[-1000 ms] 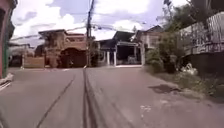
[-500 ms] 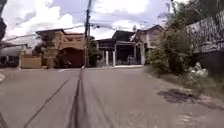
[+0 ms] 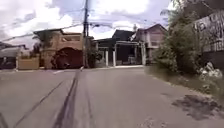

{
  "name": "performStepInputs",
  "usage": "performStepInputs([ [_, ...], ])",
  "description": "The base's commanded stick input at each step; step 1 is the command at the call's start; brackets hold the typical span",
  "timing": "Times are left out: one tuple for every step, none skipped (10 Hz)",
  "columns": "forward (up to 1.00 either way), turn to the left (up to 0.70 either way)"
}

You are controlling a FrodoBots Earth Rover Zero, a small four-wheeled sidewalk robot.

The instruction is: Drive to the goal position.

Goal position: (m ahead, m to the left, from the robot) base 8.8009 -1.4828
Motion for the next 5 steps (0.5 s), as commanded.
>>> performStepInputs([
  [1.0, -0.08],
  [1.0, -0.27],
  [1.0, -0.21],
  [1.0, 0.0],
  [1.0, 0.0],
])
